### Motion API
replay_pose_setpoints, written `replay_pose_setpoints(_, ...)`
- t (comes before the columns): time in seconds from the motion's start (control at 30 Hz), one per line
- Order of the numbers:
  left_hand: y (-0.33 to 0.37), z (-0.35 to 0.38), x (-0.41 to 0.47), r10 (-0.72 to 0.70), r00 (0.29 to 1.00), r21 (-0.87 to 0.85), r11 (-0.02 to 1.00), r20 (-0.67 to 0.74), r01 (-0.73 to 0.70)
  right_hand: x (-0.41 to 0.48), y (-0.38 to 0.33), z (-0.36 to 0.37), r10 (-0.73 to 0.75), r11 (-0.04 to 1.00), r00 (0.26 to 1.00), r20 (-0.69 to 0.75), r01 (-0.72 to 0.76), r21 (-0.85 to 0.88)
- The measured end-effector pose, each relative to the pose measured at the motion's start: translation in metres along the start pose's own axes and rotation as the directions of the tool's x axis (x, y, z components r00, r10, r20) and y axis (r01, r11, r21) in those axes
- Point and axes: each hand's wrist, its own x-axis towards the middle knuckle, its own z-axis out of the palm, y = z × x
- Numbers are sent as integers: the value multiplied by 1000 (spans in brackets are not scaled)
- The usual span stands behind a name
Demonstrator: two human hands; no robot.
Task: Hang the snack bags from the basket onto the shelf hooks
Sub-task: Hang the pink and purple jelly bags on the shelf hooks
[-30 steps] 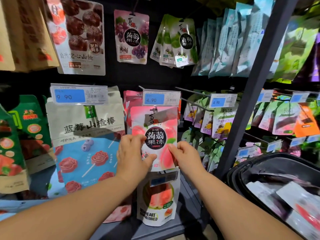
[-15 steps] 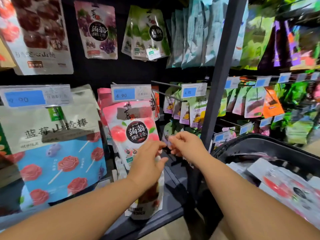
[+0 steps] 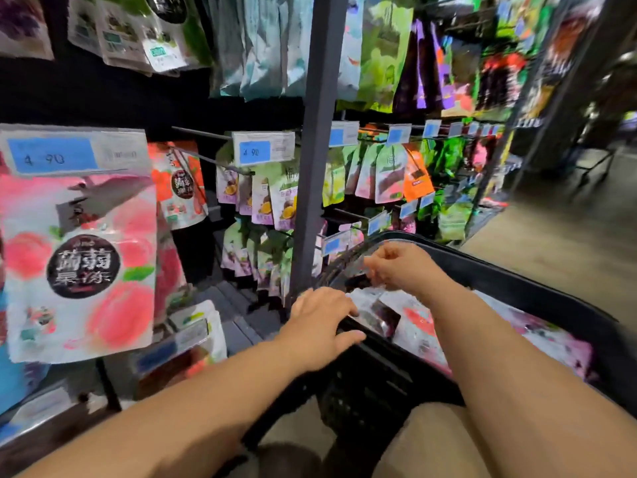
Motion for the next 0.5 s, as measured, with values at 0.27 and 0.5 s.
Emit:
replay_pose_setpoints(0.27, -3, 17, 18, 65, 993, -30, 998, 97, -62, -17, 87, -53, 163, 973, 982, -96, -176, -146)
replay_pose_setpoints(0.5, -9, 24, 22, 70, 991, -53, 997, 114, -64, -21, 126, -74, 274, 916, 962, -1, -261, -305)
